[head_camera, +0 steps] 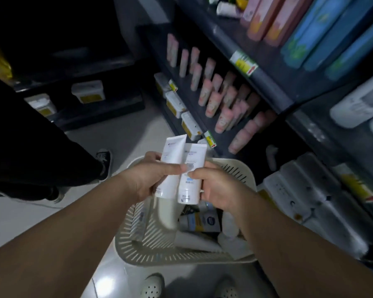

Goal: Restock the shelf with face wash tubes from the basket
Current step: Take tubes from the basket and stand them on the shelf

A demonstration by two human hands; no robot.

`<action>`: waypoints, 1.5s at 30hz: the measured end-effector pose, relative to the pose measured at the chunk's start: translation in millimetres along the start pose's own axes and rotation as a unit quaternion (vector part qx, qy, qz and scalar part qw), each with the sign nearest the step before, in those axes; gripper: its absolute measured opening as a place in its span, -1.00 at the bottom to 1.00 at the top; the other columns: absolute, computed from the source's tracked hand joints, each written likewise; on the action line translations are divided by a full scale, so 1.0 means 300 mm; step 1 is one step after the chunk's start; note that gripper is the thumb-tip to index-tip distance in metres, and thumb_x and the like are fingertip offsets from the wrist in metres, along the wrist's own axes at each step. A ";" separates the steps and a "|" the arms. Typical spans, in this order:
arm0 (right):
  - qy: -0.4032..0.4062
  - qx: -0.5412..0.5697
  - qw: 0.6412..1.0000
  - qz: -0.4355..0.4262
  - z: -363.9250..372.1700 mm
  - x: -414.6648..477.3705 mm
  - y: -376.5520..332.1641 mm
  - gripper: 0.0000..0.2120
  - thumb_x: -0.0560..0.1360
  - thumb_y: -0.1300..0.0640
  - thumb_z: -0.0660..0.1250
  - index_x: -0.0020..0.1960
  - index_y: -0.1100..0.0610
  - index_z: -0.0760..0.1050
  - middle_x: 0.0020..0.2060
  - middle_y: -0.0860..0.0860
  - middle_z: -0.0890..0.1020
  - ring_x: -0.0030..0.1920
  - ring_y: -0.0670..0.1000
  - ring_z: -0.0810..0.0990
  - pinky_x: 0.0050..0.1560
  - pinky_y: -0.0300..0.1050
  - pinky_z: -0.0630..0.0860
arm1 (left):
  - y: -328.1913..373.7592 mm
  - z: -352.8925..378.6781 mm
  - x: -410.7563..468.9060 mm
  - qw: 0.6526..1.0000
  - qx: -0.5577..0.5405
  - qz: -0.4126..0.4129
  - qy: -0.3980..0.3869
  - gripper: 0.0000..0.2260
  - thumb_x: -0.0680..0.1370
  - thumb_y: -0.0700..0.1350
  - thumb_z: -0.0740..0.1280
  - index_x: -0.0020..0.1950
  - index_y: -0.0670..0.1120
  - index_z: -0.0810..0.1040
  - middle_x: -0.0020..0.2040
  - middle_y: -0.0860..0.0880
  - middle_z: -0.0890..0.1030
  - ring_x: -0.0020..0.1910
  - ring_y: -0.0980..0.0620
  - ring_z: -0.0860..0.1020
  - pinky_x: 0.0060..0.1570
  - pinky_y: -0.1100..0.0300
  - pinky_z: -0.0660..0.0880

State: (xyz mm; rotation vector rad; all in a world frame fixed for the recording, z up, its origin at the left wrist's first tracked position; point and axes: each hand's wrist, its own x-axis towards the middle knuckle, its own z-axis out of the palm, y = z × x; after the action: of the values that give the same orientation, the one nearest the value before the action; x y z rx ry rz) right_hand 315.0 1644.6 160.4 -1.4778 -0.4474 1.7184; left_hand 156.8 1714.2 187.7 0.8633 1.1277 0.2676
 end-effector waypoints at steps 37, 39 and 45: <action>0.302 -0.086 0.878 -0.361 -0.111 -1.460 -0.716 -0.65 0.51 0.37 0.30 0.23 0.08 0.50 0.04 0.03 0.68 -0.06 0.03 0.64 -0.04 0.02 0.56 | 0.853 0.767 -0.929 0.839 0.266 0.384 -0.280 -0.74 0.47 -0.29 0.40 0.13 -0.12 0.54 -0.10 -0.06 0.68 -0.39 0.16 0.62 -0.54 0.32 0.46; 0.311 -0.092 0.873 -0.365 -0.147 -1.544 -0.695 -0.66 0.52 0.38 0.27 0.23 0.10 0.50 -0.07 0.02 0.67 -0.23 -0.04 0.62 -0.29 -0.14 0.53 | 0.844 0.832 -0.980 0.833 0.266 0.383 -0.299 -0.76 0.48 -0.30 0.39 0.11 -0.10 0.55 -0.10 -0.07 0.68 -0.37 0.16 0.64 -0.47 0.33 0.48; 0.345 -0.091 0.853 -0.381 -0.287 -1.805 -0.647 -0.66 0.51 0.35 0.30 0.22 0.06 0.51 0.07 0.05 0.69 0.11 0.14 0.64 0.13 0.23 0.55 | 0.802 1.077 -1.121 0.802 0.282 0.387 -0.357 -0.73 0.46 -0.26 0.42 0.13 -0.05 0.59 0.01 -0.01 0.70 0.04 -0.05 0.66 0.19 -0.09 0.50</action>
State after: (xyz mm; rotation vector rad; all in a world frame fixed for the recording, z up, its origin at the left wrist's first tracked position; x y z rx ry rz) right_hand 456.3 1333.4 630.9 -1.6222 -0.6848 0.4812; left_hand 345.1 1523.0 638.7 1.7691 0.0639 0.2342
